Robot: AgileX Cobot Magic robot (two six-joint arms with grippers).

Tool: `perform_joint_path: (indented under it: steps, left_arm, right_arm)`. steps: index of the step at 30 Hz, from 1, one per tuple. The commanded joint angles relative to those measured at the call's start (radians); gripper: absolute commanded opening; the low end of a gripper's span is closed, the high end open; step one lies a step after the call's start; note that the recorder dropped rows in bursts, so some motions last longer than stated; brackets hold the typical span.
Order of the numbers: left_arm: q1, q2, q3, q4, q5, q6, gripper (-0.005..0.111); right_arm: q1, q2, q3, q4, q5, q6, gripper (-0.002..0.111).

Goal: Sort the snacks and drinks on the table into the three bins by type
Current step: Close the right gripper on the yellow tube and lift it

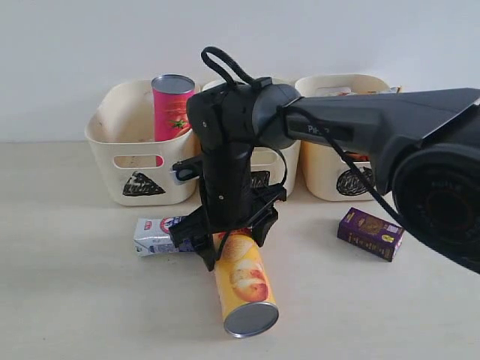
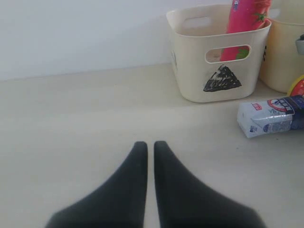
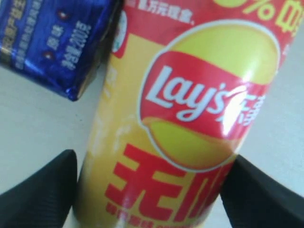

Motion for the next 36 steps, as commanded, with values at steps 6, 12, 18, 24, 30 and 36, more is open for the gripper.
perform_joint_path:
  steps: [6,12,18,24,30,36]
  left_arm:
    - [0.002,-0.003,0.004,0.001,-0.013,-0.008,0.004]
    - [0.002,-0.003,0.004,0.001,-0.013,-0.008,0.004]
    - [0.002,-0.003,0.004,0.001,-0.013,-0.008,0.004]
    - [0.002,-0.003,0.004,0.001,-0.013,-0.008,0.004]
    - [0.002,-0.003,0.004,0.001,-0.013,-0.008,0.004]
    - [0.002,-0.003,0.004,0.001,-0.013,-0.008,0.004]
  right_arm:
    - [-0.002,-0.025,0.007,0.003,-0.004,-0.019,0.000]
    - [-0.002,-0.083,0.009,0.007,-0.004,-0.019,0.000]
    - [-0.002,-0.148,0.108,-0.031,-0.004,-0.025,0.000]
    - [-0.002,-0.213,0.157,-0.051,-0.004,-0.041,0.000]
    - [-0.002,-0.283,0.157,-0.051,-0.004,-0.055,0.000]
    - [0.015,-0.338,0.157,-0.036,-0.004,-0.096,0.000]
